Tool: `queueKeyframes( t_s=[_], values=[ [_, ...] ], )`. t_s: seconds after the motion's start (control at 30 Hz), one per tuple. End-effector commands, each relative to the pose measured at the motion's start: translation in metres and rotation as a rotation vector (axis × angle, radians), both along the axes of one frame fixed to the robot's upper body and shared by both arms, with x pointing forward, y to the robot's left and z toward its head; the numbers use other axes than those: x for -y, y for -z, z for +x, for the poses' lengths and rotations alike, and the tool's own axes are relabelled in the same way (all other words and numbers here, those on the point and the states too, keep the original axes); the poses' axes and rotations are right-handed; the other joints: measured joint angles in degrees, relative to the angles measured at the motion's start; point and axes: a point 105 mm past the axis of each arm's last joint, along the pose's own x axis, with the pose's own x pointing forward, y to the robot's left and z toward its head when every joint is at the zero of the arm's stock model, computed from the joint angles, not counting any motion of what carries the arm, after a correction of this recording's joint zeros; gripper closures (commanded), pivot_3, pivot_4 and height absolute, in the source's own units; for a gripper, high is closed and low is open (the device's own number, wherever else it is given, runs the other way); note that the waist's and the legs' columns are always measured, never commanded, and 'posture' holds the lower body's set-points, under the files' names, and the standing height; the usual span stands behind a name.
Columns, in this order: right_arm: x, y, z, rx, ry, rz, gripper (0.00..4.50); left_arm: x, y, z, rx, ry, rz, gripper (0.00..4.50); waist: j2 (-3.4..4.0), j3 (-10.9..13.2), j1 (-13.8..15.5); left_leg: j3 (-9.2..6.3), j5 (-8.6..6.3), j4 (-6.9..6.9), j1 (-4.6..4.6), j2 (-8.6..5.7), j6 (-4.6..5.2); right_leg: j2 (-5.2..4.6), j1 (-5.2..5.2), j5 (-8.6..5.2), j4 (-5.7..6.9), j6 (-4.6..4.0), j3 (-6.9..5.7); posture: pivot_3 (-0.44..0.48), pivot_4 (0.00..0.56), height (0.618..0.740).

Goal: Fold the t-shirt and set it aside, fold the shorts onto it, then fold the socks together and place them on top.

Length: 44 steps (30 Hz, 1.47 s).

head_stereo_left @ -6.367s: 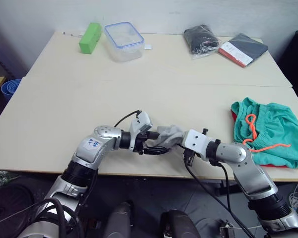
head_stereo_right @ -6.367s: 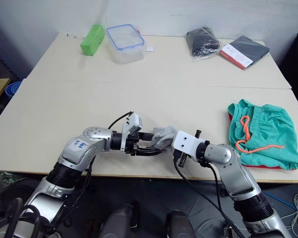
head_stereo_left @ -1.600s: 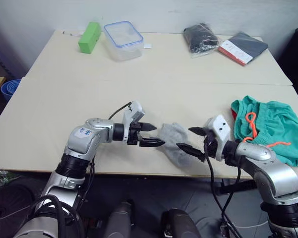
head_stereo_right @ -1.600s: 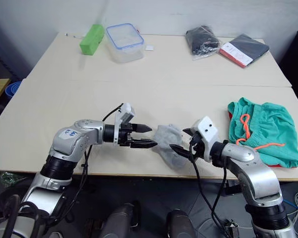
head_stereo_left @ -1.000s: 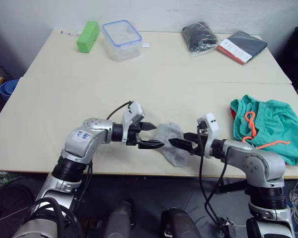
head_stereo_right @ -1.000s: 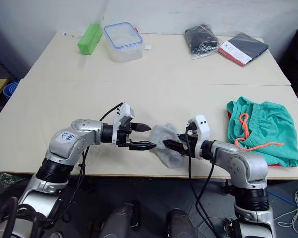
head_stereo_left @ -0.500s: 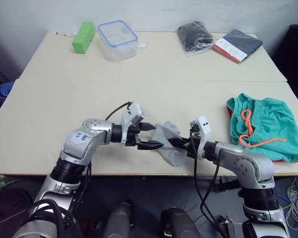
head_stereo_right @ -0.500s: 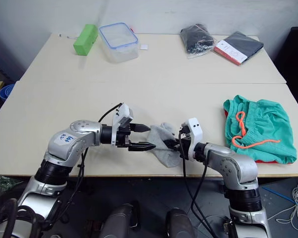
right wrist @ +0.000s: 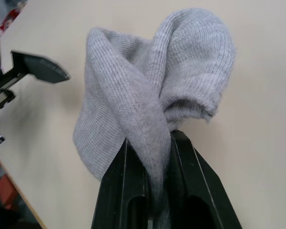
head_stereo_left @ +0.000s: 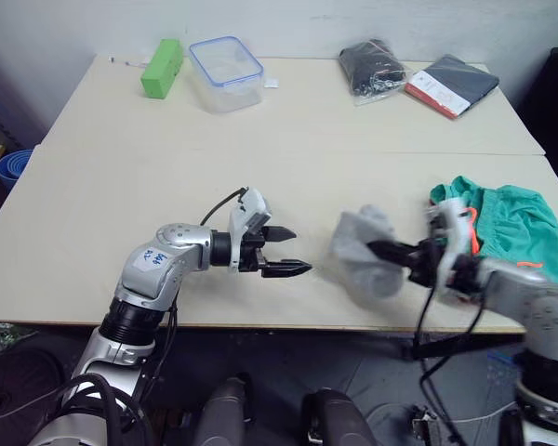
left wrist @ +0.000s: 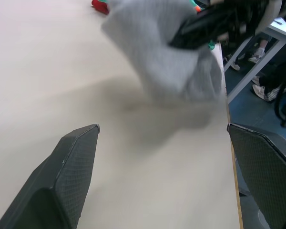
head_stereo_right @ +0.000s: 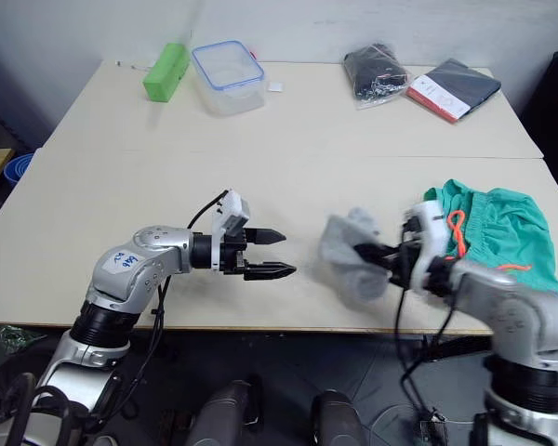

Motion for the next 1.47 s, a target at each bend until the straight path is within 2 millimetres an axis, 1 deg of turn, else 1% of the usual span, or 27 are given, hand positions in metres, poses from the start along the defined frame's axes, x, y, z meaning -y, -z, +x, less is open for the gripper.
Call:
queueKeyframes(
  t_s=[0.03, 0.17, 0.2, 0.27, 0.3, 0.37, 0.4, 0.5, 0.57, 0.6, 0.63, 0.67, 0.73, 0.77, 0.8, 0.83, 0.9, 0.93, 1.03, 1.07, 1.1, 1.17, 1.27, 1.37, 1.47],
  values=[
    [0.040, -0.035, -0.007, 0.073, 0.075, -0.019, 4.37, 0.005, -0.012, -0.004, 0.048, 0.018, -0.053, 0.00, 0.02, 0.0, 0.2, 0.01, 0.00, 0.01, 0.00, 0.00, 0.00, 0.00, 0.00, 0.00, 0.00, 0.00, 0.00, 0.000, 0.150, 0.740],
    [0.092, -0.070, -0.007, 0.119, 0.239, 0.004, 4.37, 0.009, -0.013, -0.004, 0.055, 0.013, -0.082, 0.00, 0.02, 0.0, 0.3, 0.07, 0.02, 0.01, 0.02, 0.01, 0.03, 0.01, 0.01, 0.00, 0.00, 0.00, 0.02, 0.000, 0.150, 0.740],
    [0.105, -0.075, -0.006, 0.126, 0.290, 0.010, 4.37, 0.009, -0.015, -0.005, 0.059, 0.014, -0.090, 0.00, 0.03, 0.0, 0.4, 0.08, 0.02, 0.02, 0.03, 0.02, 0.03, 0.02, 0.01, 0.00, 0.00, 0.00, 0.03, 0.000, 0.150, 0.740],
    [0.128, -0.079, -0.003, 0.126, 0.386, 0.014, 4.37, 0.010, -0.017, -0.006, 0.069, 0.015, -0.104, 0.00, 0.03, 0.0, 0.5, 0.09, 0.03, 0.02, 0.04, 0.01, 0.05, 0.02, 0.01, 0.00, 0.01, 0.00, 0.03, 0.000, 0.150, 0.740],
    [0.142, -0.077, -0.001, 0.121, 0.445, 0.010, 4.37, 0.009, -0.018, -0.006, 0.073, 0.013, -0.109, 0.00, 0.03, 0.0, 0.5, 0.09, 0.04, 0.04, 0.04, 0.02, 0.05, 0.03, 0.02, 0.00, 0.01, 0.00, 0.03, 0.000, 0.150, 0.740],
    [0.165, -0.066, 0.003, 0.089, 0.550, 0.005, 4.37, 0.007, -0.019, -0.005, 0.079, 0.003, -0.113, 0.00, 0.03, 0.0, 0.8, 0.11, 0.04, 0.05, 0.04, 0.02, 0.05, 0.02, 0.02, 0.00, 0.01, 0.01, 0.04, 0.000, 0.150, 0.740],
    [0.171, -0.059, 0.005, 0.071, 0.577, -0.003, 4.37, 0.006, -0.020, -0.005, 0.081, 0.000, -0.114, 0.00, 0.03, 0.0, 0.9, 0.13, 0.04, 0.06, 0.05, 0.02, 0.06, 0.02, 0.02, 0.01, 0.01, 0.01, 0.05, 0.000, 0.150, 0.740],
    [0.185, -0.029, 0.010, -0.007, 0.651, -0.049, 4.37, 0.004, -0.021, -0.004, 0.086, -0.009, -0.117, 0.00, 0.07, 0.0, 1.0, 0.17, 0.06, 0.08, 0.04, 0.00, 0.09, 0.01, 0.01, 0.02, 0.03, 0.03, 0.07, 0.000, 0.150, 0.740],
    [0.192, -0.013, 0.012, -0.028, 0.698, -0.091, 3.64, 0.002, -0.024, -0.003, 0.093, -0.018, -0.122, 0.00, 0.07, 0.0, 1.0, 0.18, 0.06, 0.08, 0.03, 0.00, 0.10, 0.02, 0.00, 0.02, 0.03, 0.05, 0.07, 0.000, 0.150, 0.740],
    [0.196, -0.007, 0.012, -0.029, 0.718, -0.100, 3.39, 0.001, -0.026, -0.002, 0.093, -0.021, -0.129, 0.00, 0.07, 0.0, 1.0, 0.19, 0.06, 0.09, 0.03, 0.01, 0.10, 0.03, 0.00, 0.03, 0.04, 0.06, 0.08, 0.000, 0.150, 0.740],
    [0.197, -0.004, 0.012, -0.025, 0.727, -0.094, 3.09, 0.000, -0.028, -0.002, 0.090, -0.021, -0.137, 0.00, 0.07, 0.0, 1.0, 0.20, 0.06, 0.09, 0.03, 0.01, 0.10, 0.03, -0.01, 0.03, 0.05, 0.06, 0.09, 0.000, 0.150, 0.740],
    [0.198, -0.003, 0.011, -0.017, 0.727, -0.085, 2.70, -0.002, -0.029, -0.002, 0.088, -0.020, -0.142, 0.00, 0.08, 0.0, 1.0, 0.20, 0.07, 0.10, 0.03, 0.01, 0.10, 0.04, -0.01, 0.03, 0.05, 0.06, 0.09, 0.000, 0.150, 0.740],
    [0.198, -0.005, 0.008, 0.006, 0.721, -0.075, 2.01, -0.005, -0.032, -0.003, 0.083, -0.017, -0.149, 0.00, 0.10, 0.0, 1.0, 0.20, 0.07, 0.10, 0.03, 0.01, 0.10, 0.04, -0.01, 0.03, 0.06, 0.06, 0.09, 0.000, 0.150, 0.740],
    [0.199, -0.008, 0.005, 0.023, 0.717, -0.068, 1.63, -0.007, -0.032, -0.003, 0.083, -0.017, -0.150, 0.00, 0.10, 0.0, 1.0, 0.20, 0.07, 0.10, 0.02, 0.01, 0.10, 0.04, -0.01, 0.03, 0.06, 0.07, 0.09, 0.000, 0.150, 0.740],
    [0.200, -0.012, 0.001, 0.041, 0.711, -0.064, 1.35, -0.009, -0.033, -0.003, 0.078, -0.017, -0.152, 0.00, 0.10, 0.0, 1.1, 0.19, 0.07, 0.10, 0.03, 0.01, 0.10, 0.04, 0.00, 0.03, 0.04, 0.07, 0.09, 0.000, 0.150, 0.740],
    [0.203, -0.017, -0.004, 0.064, 0.713, -0.068, 0.94, -0.012, -0.034, -0.003, 0.076, -0.016, -0.155, 0.00, 0.10, 0.0, 1.1, 0.19, 0.07, 0.10, 0.04, 0.01, 0.10, 0.04, 0.01, 0.03, 0.05, 0.07, 0.09, 0.000, 0.150, 0.740],
    [0.211, -0.023, -0.015, 0.093, 0.719, -0.104, 0.25, -0.018, -0.037, -0.003, 0.072, -0.018, -0.162, 0.00, 0.10, 0.0, 1.1, 0.18, 0.06, 0.10, 0.03, 0.01, 0.10, 0.04, 0.01, 0.03, 0.04, 0.07, 0.09, 0.000, 0.150, 0.740],
    [0.213, -0.024, -0.023, 0.104, 0.699, -0.161, 0.04, -0.021, -0.038, -0.003, 0.071, -0.019, -0.163, 0.00, 0.11, 0.0, 1.1, 0.18, 0.07, 0.10, 0.04, 0.01, 0.10, 0.05, 0.01, 0.03, 0.04, 0.07, 0.09, 0.000, 0.150, 0.740],
    [0.211, -0.029, -0.053, 0.122, 0.580, -0.292, 0.04, -0.036, -0.042, -0.003, 0.077, -0.033, -0.149, 0.00, 0.15, 0.0, 1.6, 0.18, 0.05, 0.04, 0.04, 0.00, 0.12, 0.05, 0.03, 0.03, -0.06, 0.07, 0.09, 0.000, 0.150, 0.740],
    [0.210, -0.031, -0.060, 0.127, 0.550, -0.314, 0.04, -0.040, -0.043, -0.003, 0.080, -0.038, -0.140, 0.00, 0.16, 0.0, 1.7, 0.18, 0.05, 0.04, 0.02, 0.00, 0.12, 0.06, 0.01, 0.03, -0.06, 0.07, 0.09, 0.000, 0.150, 0.740],
    [0.213, -0.035, -0.071, 0.133, 0.518, -0.354, 0.04, -0.047, -0.044, -0.004, 0.085, -0.042, -0.126, 0.00, 0.14, 0.0, 1.7, 0.19, 0.05, 0.03, 0.04, -0.02, 0.12, 0.06, 0.02, 0.03, -0.06, 0.08, 0.11, 0.000, 0.150, 0.740],
    [0.218, -0.045, -0.095, 0.145, 0.452, -0.437, 0.04, -0.065, -0.048, -0.011, 0.088, -0.025, -0.107, 0.00, 0.15, 0.0, 1.6, 0.24, 0.04, 0.01, 0.10, 0.00, 0.13, 0.07, 0.05, 0.04, -0.09, 0.10, 0.14, 0.000, 0.150, 0.740],
    [0.221, -0.052, -0.116, 0.150, 0.377, -0.507, 0.04, -0.079, -0.056, -0.022, 0.088, 0.014, -0.102, 0.00, 0.13, 0.0, 1.0, 0.31, 0.03, -0.10, 0.21, 0.03, 0.12, 0.08, 0.06, 0.04, -0.14, 0.10, 0.21, 0.000, 0.150, 0.740],
    [0.216, -0.058, -0.129, 0.172, 0.306, -0.534, 0.04, -0.091, -0.072, -0.033, 0.102, 0.045, -0.129, 0.00, 0.08, 0.0, 0.9, 0.30, 0.01, -0.13, 0.21, 0.07, 0.10, 0.09, 0.06, 0.05, -0.16, 0.10, 0.23, 0.000, 0.150, 0.740],
    [0.211, -0.061, -0.127, 0.200, 0.287, -0.523, 0.04, -0.093, -0.081, -0.033, 0.128, 0.035, -0.149, 0.00, 0.08, 0.0, 0.9, 0.30, 0.00, -0.13, 0.22, 0.08, 0.09, 0.08, 0.06, 0.05, -0.16, 0.10, 0.28, 0.000, 0.150, 0.740]
  ],
)
